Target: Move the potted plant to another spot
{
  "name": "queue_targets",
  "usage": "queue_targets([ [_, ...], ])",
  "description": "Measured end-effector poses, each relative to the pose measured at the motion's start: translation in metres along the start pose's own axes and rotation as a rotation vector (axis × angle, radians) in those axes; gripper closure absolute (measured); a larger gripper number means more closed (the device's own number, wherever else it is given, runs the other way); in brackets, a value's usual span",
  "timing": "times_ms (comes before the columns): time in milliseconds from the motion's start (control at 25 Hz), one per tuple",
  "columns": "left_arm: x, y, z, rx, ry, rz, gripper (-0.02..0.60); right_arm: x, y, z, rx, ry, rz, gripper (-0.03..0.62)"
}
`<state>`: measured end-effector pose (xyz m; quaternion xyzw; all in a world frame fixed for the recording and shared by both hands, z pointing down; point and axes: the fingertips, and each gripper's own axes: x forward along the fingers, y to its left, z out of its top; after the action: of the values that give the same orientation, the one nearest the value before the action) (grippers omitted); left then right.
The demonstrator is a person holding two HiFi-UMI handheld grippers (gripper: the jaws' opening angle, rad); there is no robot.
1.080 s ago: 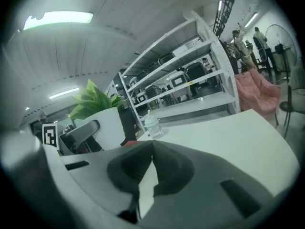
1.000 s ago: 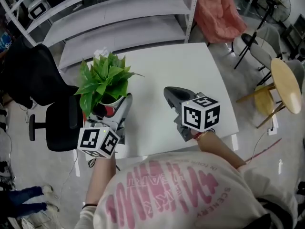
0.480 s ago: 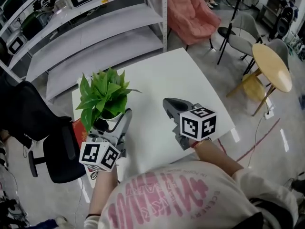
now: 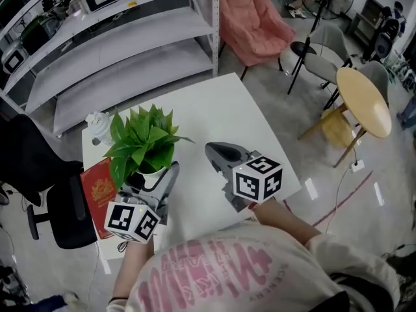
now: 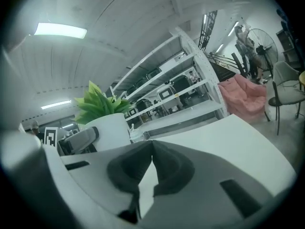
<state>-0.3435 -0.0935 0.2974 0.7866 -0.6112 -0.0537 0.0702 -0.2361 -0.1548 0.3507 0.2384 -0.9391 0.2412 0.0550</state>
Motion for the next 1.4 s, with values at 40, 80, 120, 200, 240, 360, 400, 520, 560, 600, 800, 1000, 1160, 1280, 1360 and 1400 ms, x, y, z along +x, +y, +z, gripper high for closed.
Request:
queue_targets([
  [40, 0.007, -0.007, 0.0, 0.007, 0.002, 0.0, 0.106, -0.003, -0.005, 0.005, -0.001, -0.005, 0.014, 0.588],
  [80, 0.015, -0.015, 0.0, 0.012, 0.002, 0.003, 0.106, -0.008, -0.013, 0.01, -0.006, -0.005, 0.024, 0.588],
  [120, 0.025, -0.025, -0.001, 0.015, -0.001, 0.009, 0.106, -0.015, -0.023, 0.015, -0.012, 0.001, 0.031, 0.588],
  [200, 0.051, -0.049, -0.003, 0.013, -0.008, 0.031, 0.106, -0.034, -0.055, 0.023, -0.02, 0.025, 0.032, 0.588],
  [240, 0.064, -0.062, -0.005, 0.01, -0.01, 0.041, 0.106, -0.045, -0.073, 0.028, -0.018, 0.035, 0.028, 0.588],
  [360, 0.083, -0.083, -0.008, -0.001, -0.012, 0.055, 0.106, -0.061, -0.103, 0.037, 0.003, 0.052, 0.01, 0.588],
  [400, 0.084, -0.083, -0.009, -0.004, -0.016, 0.056, 0.106, -0.062, -0.105, 0.037, 0.012, 0.056, 0.006, 0.588],
  [520, 0.082, -0.077, -0.013, -0.013, -0.033, 0.065, 0.106, -0.063, -0.109, 0.034, 0.02, 0.069, -0.001, 0.588],
  [560, 0.083, -0.077, -0.013, -0.016, -0.04, 0.071, 0.106, -0.065, -0.112, 0.034, 0.013, 0.073, -0.005, 0.588],
  [600, 0.087, -0.08, -0.015, -0.02, -0.046, 0.077, 0.106, -0.07, -0.117, 0.035, 0.005, 0.079, -0.011, 0.588],
  [800, 0.137, -0.126, -0.037, -0.042, -0.055, 0.123, 0.106, -0.111, -0.187, 0.043, -0.018, 0.123, -0.012, 0.588],
  [1000, 0.165, -0.151, -0.055, -0.054, -0.043, 0.142, 0.106, -0.135, -0.227, 0.046, -0.012, 0.135, -0.016, 0.588],
  [1160, 0.176, -0.15, -0.058, -0.053, -0.02, 0.145, 0.106, -0.139, -0.236, 0.042, 0.018, 0.134, -0.01, 0.588],
  [1280, 0.184, -0.142, -0.06, -0.058, -0.003, 0.154, 0.106, -0.141, -0.241, 0.035, 0.031, 0.143, -0.009, 0.588],
  [1360, 0.192, -0.137, -0.062, -0.05, 0.016, 0.148, 0.106, -0.14, -0.248, 0.031, 0.055, 0.142, -0.017, 0.588],
  [1400, 0.197, -0.134, -0.063, -0.046, 0.027, 0.143, 0.106, -0.139, -0.252, 0.028, 0.072, 0.14, -0.024, 0.588],
])
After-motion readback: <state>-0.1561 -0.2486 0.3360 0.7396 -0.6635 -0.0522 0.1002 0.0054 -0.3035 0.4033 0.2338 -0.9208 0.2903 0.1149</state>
